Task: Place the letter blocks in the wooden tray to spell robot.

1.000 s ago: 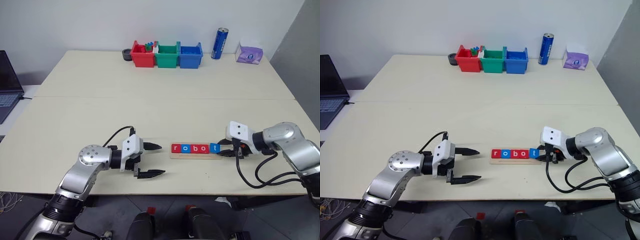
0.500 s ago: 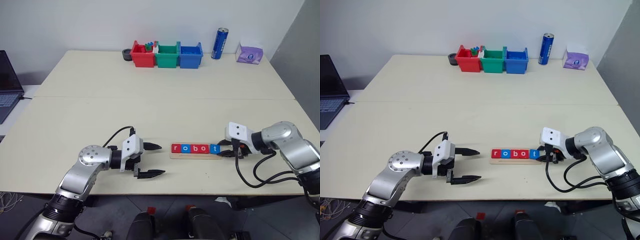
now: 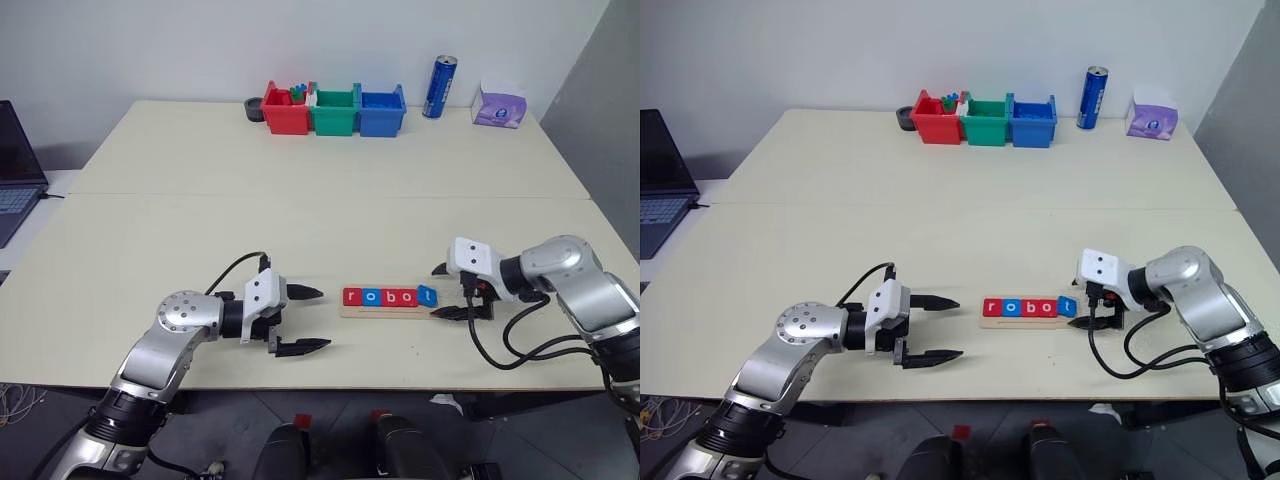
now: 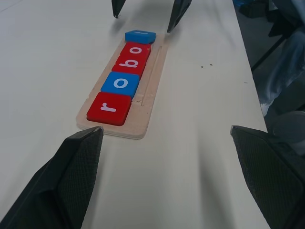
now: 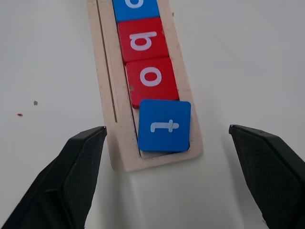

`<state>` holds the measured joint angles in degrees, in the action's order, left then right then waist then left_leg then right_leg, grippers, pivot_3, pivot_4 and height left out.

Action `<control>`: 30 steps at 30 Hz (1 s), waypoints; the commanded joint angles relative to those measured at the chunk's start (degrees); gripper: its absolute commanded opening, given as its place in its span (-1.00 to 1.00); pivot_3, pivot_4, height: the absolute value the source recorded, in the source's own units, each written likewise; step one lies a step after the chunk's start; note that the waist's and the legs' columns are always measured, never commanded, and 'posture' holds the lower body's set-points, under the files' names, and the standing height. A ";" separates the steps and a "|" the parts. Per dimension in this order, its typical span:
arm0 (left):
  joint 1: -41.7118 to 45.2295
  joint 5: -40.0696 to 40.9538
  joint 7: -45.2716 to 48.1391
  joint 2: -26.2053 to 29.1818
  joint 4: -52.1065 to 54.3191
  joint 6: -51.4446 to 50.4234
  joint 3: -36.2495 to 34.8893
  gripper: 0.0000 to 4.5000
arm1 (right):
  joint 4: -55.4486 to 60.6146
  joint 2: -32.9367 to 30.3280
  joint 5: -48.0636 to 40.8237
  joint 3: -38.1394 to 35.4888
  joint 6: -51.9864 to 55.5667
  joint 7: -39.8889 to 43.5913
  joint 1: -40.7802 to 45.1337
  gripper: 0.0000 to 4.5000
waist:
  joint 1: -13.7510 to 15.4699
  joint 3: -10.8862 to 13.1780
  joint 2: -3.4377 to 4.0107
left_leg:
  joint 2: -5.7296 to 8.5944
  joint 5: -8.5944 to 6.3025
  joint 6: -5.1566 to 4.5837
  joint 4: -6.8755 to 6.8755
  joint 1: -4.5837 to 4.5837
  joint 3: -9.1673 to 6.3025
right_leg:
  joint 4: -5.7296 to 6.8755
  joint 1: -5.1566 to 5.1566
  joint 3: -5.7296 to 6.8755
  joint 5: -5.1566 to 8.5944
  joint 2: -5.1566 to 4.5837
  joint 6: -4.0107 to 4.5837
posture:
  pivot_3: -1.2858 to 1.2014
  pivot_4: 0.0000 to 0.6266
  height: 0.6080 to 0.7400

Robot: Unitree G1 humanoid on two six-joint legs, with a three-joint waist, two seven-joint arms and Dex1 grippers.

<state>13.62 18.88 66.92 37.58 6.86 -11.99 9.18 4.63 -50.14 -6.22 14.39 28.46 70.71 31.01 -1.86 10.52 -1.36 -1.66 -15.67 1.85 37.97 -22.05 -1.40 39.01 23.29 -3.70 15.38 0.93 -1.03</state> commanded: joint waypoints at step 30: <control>0.76 0.60 -0.07 0.36 2.41 -0.26 -1.18 1.00 | 2.40 3.84 5.11 4.83 2.21 -7.28 1.35 -0.99 | 0.02 0.00 0.00 | 0.02 0.00 0.00 0.01 0.00 0.03 | 0.00 0.00 0.04 0.03 0.00 -0.05 | 0.03 -0.52 1.00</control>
<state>14.26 18.98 66.89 37.83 7.98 -13.19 9.01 6.21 -45.52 -1.34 19.97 31.65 62.77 31.30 -1.84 10.52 -1.36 -1.64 -15.67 1.85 37.98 -22.05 -1.37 39.01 23.29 -3.66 15.41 0.93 -1.09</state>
